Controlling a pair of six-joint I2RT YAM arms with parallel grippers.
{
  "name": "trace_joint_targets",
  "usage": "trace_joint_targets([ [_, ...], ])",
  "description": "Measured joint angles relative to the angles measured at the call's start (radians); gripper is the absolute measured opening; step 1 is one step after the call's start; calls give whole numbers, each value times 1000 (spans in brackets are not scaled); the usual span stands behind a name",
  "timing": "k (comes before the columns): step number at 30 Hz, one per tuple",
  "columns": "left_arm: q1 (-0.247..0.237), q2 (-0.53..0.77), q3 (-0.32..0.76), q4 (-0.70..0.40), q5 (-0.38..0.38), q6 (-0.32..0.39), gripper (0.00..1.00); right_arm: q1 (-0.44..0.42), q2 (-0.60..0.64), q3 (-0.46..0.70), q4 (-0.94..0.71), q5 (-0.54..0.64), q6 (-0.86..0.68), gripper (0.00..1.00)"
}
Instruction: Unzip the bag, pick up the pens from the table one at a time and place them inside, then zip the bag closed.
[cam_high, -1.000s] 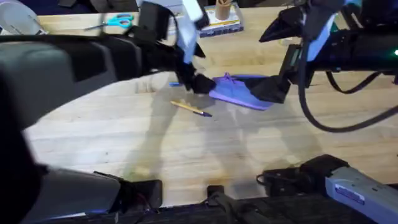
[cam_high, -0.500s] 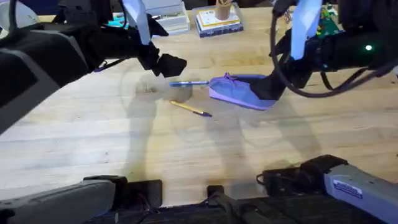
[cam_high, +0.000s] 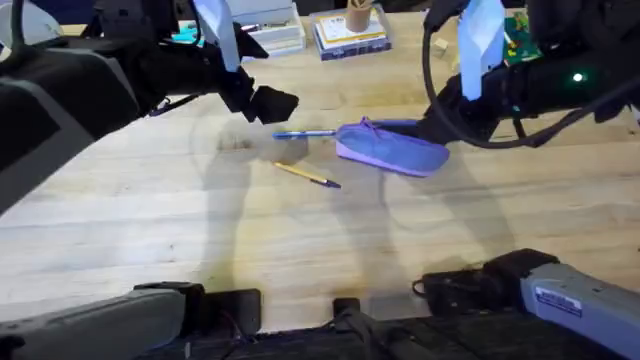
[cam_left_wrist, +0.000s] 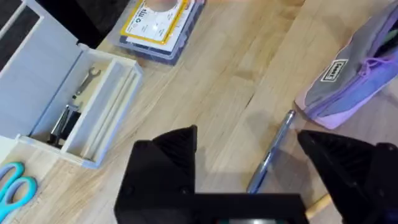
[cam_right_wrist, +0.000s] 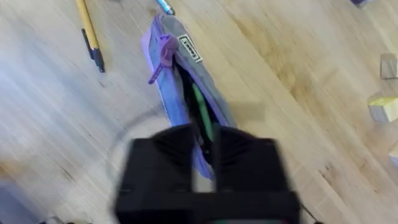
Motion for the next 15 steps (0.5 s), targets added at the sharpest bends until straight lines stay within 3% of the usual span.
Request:
trace_joint_targets([
  [1, 0, 0, 0, 0, 0, 0, 992, 0, 0, 0, 0, -1, 5, 70],
  [2, 0, 0, 0, 0, 0, 0, 992, 0, 0, 0, 0, -1, 3, 42],
  [15, 0, 0, 0, 0, 0, 0, 992, 0, 125, 0, -3, -4, -69, 34],
])
